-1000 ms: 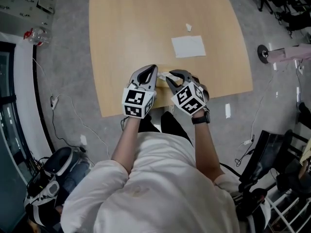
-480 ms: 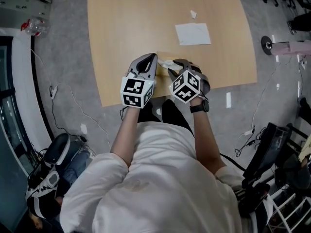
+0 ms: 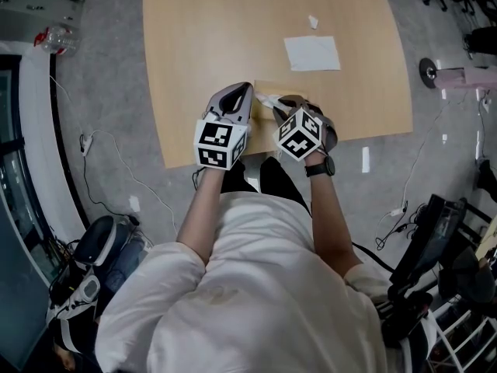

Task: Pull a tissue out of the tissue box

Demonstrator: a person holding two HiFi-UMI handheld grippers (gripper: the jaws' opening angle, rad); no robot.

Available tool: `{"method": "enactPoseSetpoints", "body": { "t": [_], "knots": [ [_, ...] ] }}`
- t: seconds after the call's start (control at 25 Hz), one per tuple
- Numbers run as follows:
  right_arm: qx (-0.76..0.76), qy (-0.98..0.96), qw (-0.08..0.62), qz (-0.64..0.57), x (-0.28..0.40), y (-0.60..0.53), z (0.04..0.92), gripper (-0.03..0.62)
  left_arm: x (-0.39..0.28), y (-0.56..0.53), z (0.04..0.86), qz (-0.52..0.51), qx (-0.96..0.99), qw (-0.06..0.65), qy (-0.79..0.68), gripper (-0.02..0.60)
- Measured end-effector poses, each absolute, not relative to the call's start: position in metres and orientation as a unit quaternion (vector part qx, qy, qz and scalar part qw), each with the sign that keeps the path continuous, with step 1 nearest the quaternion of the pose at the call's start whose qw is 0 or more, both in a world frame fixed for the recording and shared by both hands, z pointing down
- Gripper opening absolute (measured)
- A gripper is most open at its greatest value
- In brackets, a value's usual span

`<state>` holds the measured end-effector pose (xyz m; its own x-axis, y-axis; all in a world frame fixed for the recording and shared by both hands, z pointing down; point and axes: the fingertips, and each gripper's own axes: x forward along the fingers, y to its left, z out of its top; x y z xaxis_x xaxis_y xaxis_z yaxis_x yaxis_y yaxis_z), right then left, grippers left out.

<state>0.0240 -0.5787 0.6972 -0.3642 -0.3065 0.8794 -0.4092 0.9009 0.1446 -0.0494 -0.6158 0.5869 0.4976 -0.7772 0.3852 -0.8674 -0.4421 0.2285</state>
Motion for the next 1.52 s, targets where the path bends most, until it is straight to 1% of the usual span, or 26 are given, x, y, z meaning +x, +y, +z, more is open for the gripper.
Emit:
{"method": "enactPoseSetpoints", "body": {
  "t": [0.08,0.24,0.52,0.88,1.08,1.28,1.52],
  "knots": [
    [0.22,-0.823,0.522,0.044,0.023,-0.581,0.695,0.047,-0.051,-0.617,0.586,0.114,0.842,0.196,-0.49,0.0],
    [0.233,-0.833,0.497,0.067,0.021,-0.584,0.69,0.011,-0.053,-0.619,0.582,0.11,0.842,0.193,-0.491,0.0],
    [0.265,-0.836,0.474,0.077,0.024,-0.595,0.67,0.006,-0.052,-0.624,0.572,0.104,0.849,0.186,-0.483,0.0],
    [0.318,-0.842,0.434,0.043,0.031,-0.611,0.613,0.006,-0.045,-0.629,0.527,0.08,0.864,0.146,-0.475,0.0],
    [0.361,-0.847,0.389,0.029,0.037,-0.622,0.579,0.006,-0.042,-0.633,0.507,0.068,0.869,0.132,-0.472,0.0],
    [0.379,-0.872,0.304,0.061,0.031,-0.619,0.539,0.006,-0.043,-0.63,0.479,0.05,0.874,0.114,-0.469,0.0],
    [0.408,-0.879,0.243,0.036,0.026,-0.627,0.489,0.006,-0.047,-0.635,0.449,0.024,0.877,0.099,-0.47,0.0]
  ]
}}
